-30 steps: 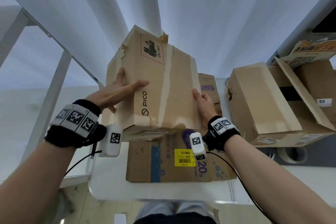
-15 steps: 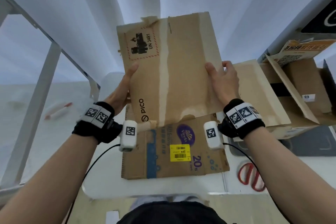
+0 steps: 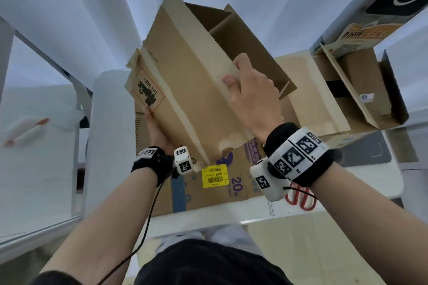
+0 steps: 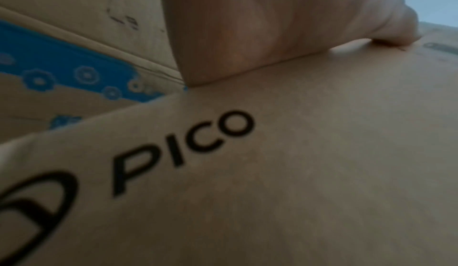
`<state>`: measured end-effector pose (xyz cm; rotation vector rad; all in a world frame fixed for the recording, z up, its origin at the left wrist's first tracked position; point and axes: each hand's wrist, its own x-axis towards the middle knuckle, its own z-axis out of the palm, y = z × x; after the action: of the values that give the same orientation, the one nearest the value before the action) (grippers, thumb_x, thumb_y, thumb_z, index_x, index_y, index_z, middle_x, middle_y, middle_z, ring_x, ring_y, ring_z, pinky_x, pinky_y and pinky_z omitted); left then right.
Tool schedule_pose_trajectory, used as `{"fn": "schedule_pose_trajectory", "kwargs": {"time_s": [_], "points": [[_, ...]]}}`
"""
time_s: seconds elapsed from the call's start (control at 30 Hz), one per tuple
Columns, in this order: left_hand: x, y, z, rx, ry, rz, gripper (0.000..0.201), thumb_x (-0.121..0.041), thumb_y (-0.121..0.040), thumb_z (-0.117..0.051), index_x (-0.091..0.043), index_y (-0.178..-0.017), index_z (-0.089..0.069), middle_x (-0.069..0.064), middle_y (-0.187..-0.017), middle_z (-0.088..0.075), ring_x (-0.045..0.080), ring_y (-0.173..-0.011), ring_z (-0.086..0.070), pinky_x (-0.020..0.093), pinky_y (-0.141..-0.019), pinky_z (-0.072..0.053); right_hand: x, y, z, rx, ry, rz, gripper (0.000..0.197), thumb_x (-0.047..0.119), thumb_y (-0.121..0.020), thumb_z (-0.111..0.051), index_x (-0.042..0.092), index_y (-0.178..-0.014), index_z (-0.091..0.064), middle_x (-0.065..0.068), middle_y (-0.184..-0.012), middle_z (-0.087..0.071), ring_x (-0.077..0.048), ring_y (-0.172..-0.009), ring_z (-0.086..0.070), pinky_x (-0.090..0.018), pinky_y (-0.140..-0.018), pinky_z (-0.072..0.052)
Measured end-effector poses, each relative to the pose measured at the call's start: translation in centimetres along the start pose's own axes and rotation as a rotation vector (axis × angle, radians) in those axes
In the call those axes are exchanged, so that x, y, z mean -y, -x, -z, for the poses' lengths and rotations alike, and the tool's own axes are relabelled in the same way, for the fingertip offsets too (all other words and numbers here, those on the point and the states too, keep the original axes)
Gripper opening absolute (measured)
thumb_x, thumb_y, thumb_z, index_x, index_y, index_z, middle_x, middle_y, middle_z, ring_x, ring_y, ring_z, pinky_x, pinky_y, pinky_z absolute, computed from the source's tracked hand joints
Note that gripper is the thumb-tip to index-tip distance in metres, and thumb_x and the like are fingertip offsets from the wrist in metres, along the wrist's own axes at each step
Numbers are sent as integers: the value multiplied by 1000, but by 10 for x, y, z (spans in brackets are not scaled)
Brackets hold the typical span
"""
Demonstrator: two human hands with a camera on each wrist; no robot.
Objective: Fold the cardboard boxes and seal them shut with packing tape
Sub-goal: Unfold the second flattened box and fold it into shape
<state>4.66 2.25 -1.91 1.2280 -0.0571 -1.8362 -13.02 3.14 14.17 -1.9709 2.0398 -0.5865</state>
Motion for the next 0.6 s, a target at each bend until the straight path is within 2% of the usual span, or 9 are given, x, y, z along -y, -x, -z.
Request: {"fn": "schedule_pose_trajectory", "kwargs": {"time_s": [0.1, 0.17, 0.23, 0.3, 0.37, 0.43, 0.5, 0.53, 0.6], "points": [[11, -8, 7, -55, 2, 86, 93, -94, -70, -37, -30, -134, -61, 7, -129, -67, 31, -117, -63, 54, -98, -49, 5, 2, -14, 28, 25, 41, 9, 27, -104, -46, 20, -109, -45, 16, -88, -52, -19, -71, -56, -34, -64, -43], [16, -18, 16, -62, 0, 146, 99, -96, -70, -33, -28, -138, -55, 9, -135, -62, 31, -119, -61, 53, -91, -50, 10, 4, -20, 54, 13, 67, 9, 23, -104, -45, 19, -111, -46, 18, -89, -51, -18, -72, -55, -32, -63, -40], [17, -21, 20, -41, -15, 222, 104, -96, -71, -28, -26, -146, -47, 10, -146, -52, 31, -119, -58, 51, -83, -50, 14, 8, -27, 95, -26, 94, 8, 19, -103, -45, 18, -111, -47, 16, -89, -53, -21, -75, -61, -35, -62, -47], [14, -15, 18, -60, -65, 274, 101, -90, -78, -26, -20, -149, -41, 10, -149, -47, 33, -123, -54, 49, -81, -49, 20, 14, -35, 188, -79, 114, 5, 19, -103, -44, 18, -108, -45, 7, -89, -60, -22, -73, -62, -42, -65, -54], [7, -11, 20, -183, -151, 230, 83, -72, -93, -35, -9, -146, -44, 16, -149, -46, 36, -131, -50, 48, -87, -51, 27, 19, -45, 320, -105, 117, 7, 17, -103, -40, 18, -110, -42, -2, -93, -60, -25, -73, -60, -48, -68, -53], [-7, -10, 29, -275, -257, 132, 63, -52, -100, -45, -3, -139, -51, 22, -145, -49, 32, -106, -67, 42, -89, -54, 36, 19, -53, 496, -84, 117, 21, 15, -102, -39, 19, -123, -41, -4, -106, -58, -30, -84, -59, -48, -74, -50], [-27, -5, 33, -281, -384, 21, 55, -51, -98, -49, -7, -131, -57, 25, -135, -57, 16, -68, -65, 31, -68, -60, 41, 16, -61, 653, -77, 116, 35, 16, -102, -41, 18, -137, -36, -6, -119, -56, -32, -98, -59, -48, -83, -48], [-38, 2, 30, -261, -421, -34, 52, -56, -96, -48, -13, -122, -61, 20, -123, -64, 12, -66, -64, 29, -60, -56, 42, 15, -65, 709, -94, 115, 39, 18, -103, -42, 18, -141, -35, -7, -124, -55, -31, -104, -58, -48, -87, -48], [-57, 18, 19, -185, -444, -103, 58, -71, -93, -39, -21, -115, -59, 5, -106, -64, 10, -78, -67, 32, -67, -52, 41, 12, -72, 808, -145, 121, 43, 28, -104, -46, 19, -144, -35, -6, -129, -56, -25, -109, -58, -43, -91, -50]]}}
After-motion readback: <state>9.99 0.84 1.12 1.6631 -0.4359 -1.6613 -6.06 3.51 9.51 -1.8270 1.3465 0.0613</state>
